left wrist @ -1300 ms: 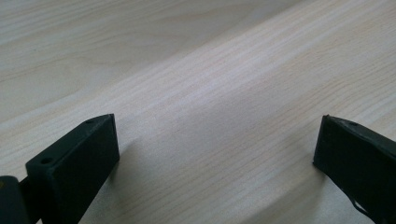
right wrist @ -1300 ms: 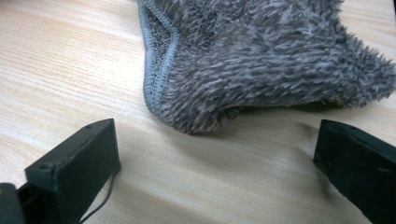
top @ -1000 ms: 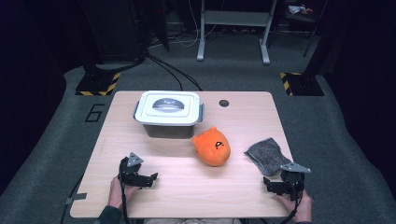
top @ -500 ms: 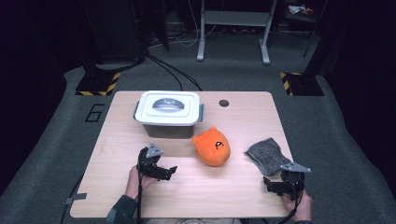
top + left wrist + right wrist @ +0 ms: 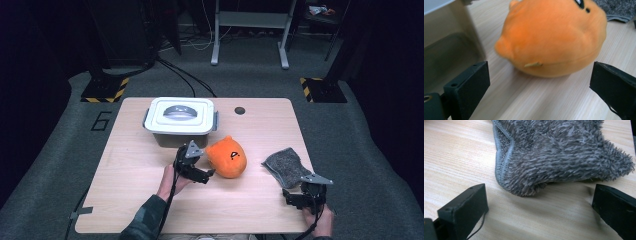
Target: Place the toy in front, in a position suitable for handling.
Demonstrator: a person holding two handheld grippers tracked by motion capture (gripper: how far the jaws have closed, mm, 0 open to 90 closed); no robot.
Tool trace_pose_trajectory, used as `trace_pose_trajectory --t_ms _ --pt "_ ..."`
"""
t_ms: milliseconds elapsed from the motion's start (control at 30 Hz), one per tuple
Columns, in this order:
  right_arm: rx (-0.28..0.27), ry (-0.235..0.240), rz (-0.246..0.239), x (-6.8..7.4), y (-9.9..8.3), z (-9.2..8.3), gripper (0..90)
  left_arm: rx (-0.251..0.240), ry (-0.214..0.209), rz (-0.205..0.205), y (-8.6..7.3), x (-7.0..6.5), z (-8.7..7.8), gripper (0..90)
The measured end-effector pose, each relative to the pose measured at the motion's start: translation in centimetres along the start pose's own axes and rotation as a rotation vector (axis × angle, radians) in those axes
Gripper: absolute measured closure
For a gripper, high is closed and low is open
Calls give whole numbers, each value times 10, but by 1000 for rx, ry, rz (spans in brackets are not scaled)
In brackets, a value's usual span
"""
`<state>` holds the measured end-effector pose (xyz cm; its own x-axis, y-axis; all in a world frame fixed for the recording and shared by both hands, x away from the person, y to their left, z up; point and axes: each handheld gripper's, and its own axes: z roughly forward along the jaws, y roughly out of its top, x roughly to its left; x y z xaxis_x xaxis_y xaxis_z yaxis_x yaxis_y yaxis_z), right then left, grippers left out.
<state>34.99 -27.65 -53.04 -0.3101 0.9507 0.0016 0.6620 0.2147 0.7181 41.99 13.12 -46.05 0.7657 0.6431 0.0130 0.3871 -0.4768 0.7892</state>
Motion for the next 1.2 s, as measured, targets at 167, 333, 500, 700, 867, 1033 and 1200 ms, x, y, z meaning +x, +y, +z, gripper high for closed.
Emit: trace_pose_trajectory --t_ms 167,333,500,700,867,1033,1200 --pt "0 1 0 0 0 0 0 -4 -23 21 12 -5 11 66" --pt "0 0 0 0 0 0 0 -8 -37 28 22 -7 20 117" --pt "0 0 0 0 0 0 0 10 -52 26 24 -5 30 184" --pt "0 0 0 0 0 0 0 35 -57 38 22 -7 34 360" --pt "0 0 0 0 0 0 0 47 -32 45 19 -13 35 594" --pt "0 -1 0 0 0 0 0 25 -7 26 18 -16 33 714" --pt "0 -1 0 0 0 0 0 2 28 2 20 -20 27 760"
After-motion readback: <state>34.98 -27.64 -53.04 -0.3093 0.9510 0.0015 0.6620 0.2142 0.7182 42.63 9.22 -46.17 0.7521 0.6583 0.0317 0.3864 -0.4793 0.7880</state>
